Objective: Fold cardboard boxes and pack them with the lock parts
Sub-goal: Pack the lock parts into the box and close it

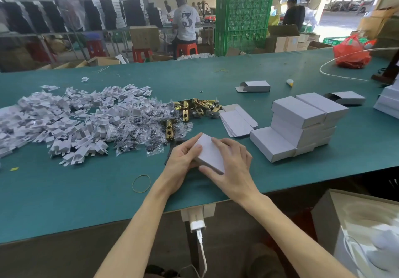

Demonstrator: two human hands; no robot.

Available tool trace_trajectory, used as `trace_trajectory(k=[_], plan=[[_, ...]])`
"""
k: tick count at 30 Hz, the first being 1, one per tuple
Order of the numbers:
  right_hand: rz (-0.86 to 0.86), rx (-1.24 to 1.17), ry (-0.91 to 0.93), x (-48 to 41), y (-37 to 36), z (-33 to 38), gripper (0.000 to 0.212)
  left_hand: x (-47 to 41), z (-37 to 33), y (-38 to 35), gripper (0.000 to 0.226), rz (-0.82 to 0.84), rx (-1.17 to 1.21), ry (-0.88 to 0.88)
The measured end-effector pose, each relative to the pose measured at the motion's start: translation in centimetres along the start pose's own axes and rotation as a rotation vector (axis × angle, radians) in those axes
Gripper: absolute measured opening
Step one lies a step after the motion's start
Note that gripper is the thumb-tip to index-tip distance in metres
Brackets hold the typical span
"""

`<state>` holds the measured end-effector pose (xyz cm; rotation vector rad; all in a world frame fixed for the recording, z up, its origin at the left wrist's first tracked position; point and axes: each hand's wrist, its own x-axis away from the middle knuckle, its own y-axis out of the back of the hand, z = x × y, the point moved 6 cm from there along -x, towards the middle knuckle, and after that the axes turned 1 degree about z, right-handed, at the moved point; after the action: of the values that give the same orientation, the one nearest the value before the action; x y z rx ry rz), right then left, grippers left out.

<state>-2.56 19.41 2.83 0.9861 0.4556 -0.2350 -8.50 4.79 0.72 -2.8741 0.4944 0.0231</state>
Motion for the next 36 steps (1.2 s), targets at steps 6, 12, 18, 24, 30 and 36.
trace_trajectory(k=[6,12,18,24,30,36], plan=[[0.173,0.274,0.066,0.3,-0.6,-0.1,0.064,0.2,-0.1,-0.5,0.043,0.053,-0.066,0.007],[0.139,0.324,0.031,-0.6,1.7,-1.4,0.063,0.8,-0.4,-1.2,0.042,0.122,-0.029,-0.014],[-0.008,0.522,-0.247,-3.8,6.9,-6.7,0.059,0.7,-0.4,-1.3,0.037,0.162,-0.047,-0.032],[0.019,0.708,-0.288,-3.4,7.3,-9.1,0.055,0.6,-0.3,-1.2,0.034,0.173,-0.060,-0.032],[0.025,0.767,-0.221,-4.5,7.6,-9.2,0.040,0.5,-0.2,-1.1,0.032,0.177,-0.066,-0.037],[0.100,0.900,-0.178,-5.5,6.3,-8.0,0.044,0.4,-0.2,-1.0,0.030,0.172,-0.061,-0.039]])
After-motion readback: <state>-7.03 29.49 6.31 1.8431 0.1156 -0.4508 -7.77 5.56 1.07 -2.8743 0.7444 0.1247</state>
